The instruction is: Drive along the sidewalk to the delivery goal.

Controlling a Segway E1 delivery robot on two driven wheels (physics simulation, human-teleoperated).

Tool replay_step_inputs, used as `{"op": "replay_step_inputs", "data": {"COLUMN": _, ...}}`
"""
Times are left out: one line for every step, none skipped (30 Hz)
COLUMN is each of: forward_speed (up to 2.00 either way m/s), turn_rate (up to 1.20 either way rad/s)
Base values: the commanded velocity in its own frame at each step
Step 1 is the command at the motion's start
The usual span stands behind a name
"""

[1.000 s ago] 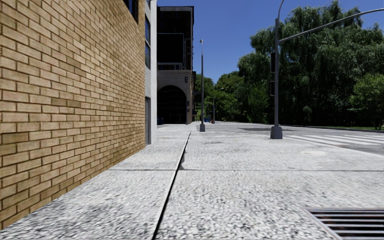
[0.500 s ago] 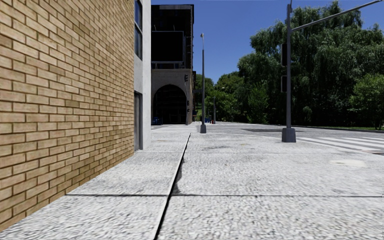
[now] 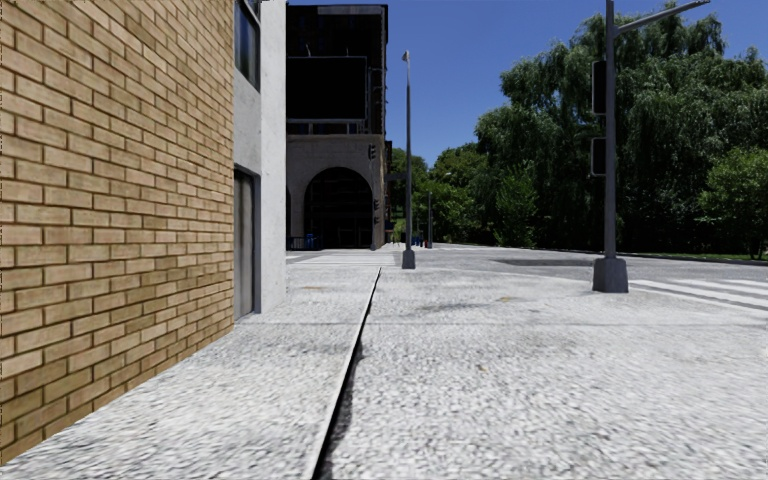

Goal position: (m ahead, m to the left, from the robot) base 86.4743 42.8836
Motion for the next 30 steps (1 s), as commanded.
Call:
{"op": "replay_step_inputs", "data": {"forward_speed": 2.0, "turn_rate": 0.0}}
{"op": "replay_step_inputs", "data": {"forward_speed": 2.0, "turn_rate": 0.0}}
{"op": "replay_step_inputs", "data": {"forward_speed": 2.0, "turn_rate": 0.0}}
{"op": "replay_step_inputs", "data": {"forward_speed": 2.0, "turn_rate": 0.0}}
{"op": "replay_step_inputs", "data": {"forward_speed": 2.0, "turn_rate": 0.0}}
{"op": "replay_step_inputs", "data": {"forward_speed": 2.0, "turn_rate": 0.0}}
{"op": "replay_step_inputs", "data": {"forward_speed": 2.0, "turn_rate": 0.0}}
{"op": "replay_step_inputs", "data": {"forward_speed": 2.0, "turn_rate": 0.0}}
{"op": "replay_step_inputs", "data": {"forward_speed": 2.0, "turn_rate": 0.0}}
{"op": "replay_step_inputs", "data": {"forward_speed": 2.0, "turn_rate": 0.0}}
{"op": "replay_step_inputs", "data": {"forward_speed": 2.0, "turn_rate": 0.0}}
{"op": "replay_step_inputs", "data": {"forward_speed": 2.0, "turn_rate": 0.0}}
{"op": "replay_step_inputs", "data": {"forward_speed": 2.0, "turn_rate": 0.0}}
{"op": "replay_step_inputs", "data": {"forward_speed": 2.0, "turn_rate": 0.0}}
{"op": "replay_step_inputs", "data": {"forward_speed": 2.0, "turn_rate": 0.0}}
{"op": "replay_step_inputs", "data": {"forward_speed": 2.0, "turn_rate": 0.0}}
{"op": "replay_step_inputs", "data": {"forward_speed": 2.0, "turn_rate": 0.0}}
{"op": "replay_step_inputs", "data": {"forward_speed": 2.0, "turn_rate": 0.0}}
{"op": "replay_step_inputs", "data": {"forward_speed": 2.0, "turn_rate": 0.0}}
{"op": "replay_step_inputs", "data": {"forward_speed": 2.0, "turn_rate": 0.0}}
{"op": "replay_step_inputs", "data": {"forward_speed": 2.0, "turn_rate": 0.0}}
{"op": "replay_step_inputs", "data": {"forward_speed": 2.0, "turn_rate": 0.0}}
{"op": "replay_step_inputs", "data": {"forward_speed": 2.0, "turn_rate": 0.0}}
{"op": "replay_step_inputs", "data": {"forward_speed": 2.0, "turn_rate": 0.0}}
{"op": "replay_step_inputs", "data": {"forward_speed": 2.0, "turn_rate": 0.0}}
{"op": "replay_step_inputs", "data": {"forward_speed": 2.0, "turn_rate": 0.0}}
{"op": "replay_step_inputs", "data": {"forward_speed": 2.0, "turn_rate": 0.0}}
{"op": "replay_step_inputs", "data": {"forward_speed": 2.0, "turn_rate": 0.0}}
{"op": "replay_step_inputs", "data": {"forward_speed": 2.0, "turn_rate": 0.0}}
{"op": "replay_step_inputs", "data": {"forward_speed": 2.0, "turn_rate": 0.0}}
